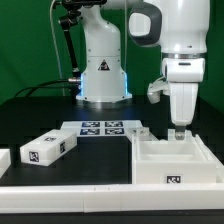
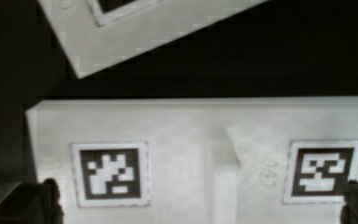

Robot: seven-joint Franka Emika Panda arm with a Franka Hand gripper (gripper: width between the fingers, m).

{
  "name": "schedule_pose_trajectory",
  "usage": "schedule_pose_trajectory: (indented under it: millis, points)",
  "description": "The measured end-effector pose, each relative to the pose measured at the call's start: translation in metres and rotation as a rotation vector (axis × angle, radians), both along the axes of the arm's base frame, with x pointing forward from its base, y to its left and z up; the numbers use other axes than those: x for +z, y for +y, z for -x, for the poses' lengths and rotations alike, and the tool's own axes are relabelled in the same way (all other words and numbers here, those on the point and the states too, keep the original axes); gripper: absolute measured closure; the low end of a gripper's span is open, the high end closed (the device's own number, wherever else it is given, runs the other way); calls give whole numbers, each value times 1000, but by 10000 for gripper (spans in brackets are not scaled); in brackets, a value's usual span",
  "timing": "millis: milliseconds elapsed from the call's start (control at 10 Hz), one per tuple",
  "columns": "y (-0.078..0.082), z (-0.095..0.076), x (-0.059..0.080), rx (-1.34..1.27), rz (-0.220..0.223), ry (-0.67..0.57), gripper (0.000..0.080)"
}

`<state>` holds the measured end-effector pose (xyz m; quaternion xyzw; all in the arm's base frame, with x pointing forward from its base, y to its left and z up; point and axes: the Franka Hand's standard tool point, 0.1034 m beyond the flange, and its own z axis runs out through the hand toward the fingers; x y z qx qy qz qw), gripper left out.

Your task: Assemble cabinet

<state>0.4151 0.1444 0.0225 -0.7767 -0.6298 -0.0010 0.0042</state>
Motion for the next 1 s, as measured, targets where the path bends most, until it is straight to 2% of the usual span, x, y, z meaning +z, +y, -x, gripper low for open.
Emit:
schedule_pose_trajectory:
  millis: [300, 400, 500, 800, 900, 1000]
  points:
    - [1, 4, -6, 1, -2, 10, 3]
    - [1, 5, -7, 1, -2, 14, 133]
    - [1, 6, -8, 2, -2, 16, 133]
    - [0, 8, -11, 2, -2, 23, 551]
    - [0, 9, -13, 2, -2, 27, 551]
    - [1, 9, -13, 2, -2, 26, 723]
